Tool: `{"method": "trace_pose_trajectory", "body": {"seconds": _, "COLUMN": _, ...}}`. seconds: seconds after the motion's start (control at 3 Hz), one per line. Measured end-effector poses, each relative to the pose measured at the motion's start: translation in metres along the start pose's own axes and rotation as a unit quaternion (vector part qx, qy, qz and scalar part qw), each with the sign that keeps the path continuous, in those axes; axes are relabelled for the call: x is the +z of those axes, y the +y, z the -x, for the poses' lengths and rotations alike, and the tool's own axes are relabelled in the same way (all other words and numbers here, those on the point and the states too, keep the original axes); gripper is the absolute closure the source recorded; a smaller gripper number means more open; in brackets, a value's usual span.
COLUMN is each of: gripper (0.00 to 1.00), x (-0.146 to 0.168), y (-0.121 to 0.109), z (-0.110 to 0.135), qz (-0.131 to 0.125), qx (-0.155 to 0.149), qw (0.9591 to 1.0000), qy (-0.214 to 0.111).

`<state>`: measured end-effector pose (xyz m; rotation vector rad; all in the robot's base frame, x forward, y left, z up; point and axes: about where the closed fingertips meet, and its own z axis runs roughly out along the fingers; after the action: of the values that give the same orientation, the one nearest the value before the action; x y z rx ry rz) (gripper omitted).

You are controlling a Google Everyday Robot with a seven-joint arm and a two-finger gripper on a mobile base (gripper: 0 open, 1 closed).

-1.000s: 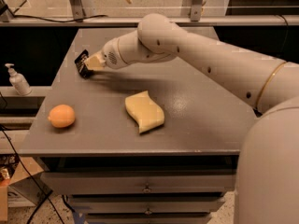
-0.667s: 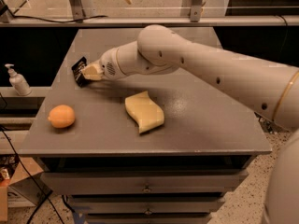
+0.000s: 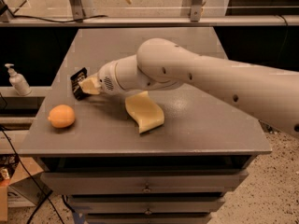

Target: Move rxbar chocolate near orange

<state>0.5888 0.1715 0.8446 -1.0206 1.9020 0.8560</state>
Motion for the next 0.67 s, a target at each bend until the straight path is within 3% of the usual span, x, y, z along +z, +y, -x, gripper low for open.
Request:
{"method": "trace_pose_trajectory", "body": {"seconds": 0.33, "gripper": 0.83, "x": -0.0092, "y": 0.0071, "z": -0.0098, "qz": -0.010, "qx": 0.015, "qw": 0.9998, "qy": 0.002}}
{"method": "trace_pose_trajectory", "body": {"seconds": 0.67, "gripper": 0.59, "x": -0.0128, "y": 0.0090, "z": -0.0137, "qz": -0.009, "qx": 0.021, "qw": 0.9997, "qy": 0.005}}
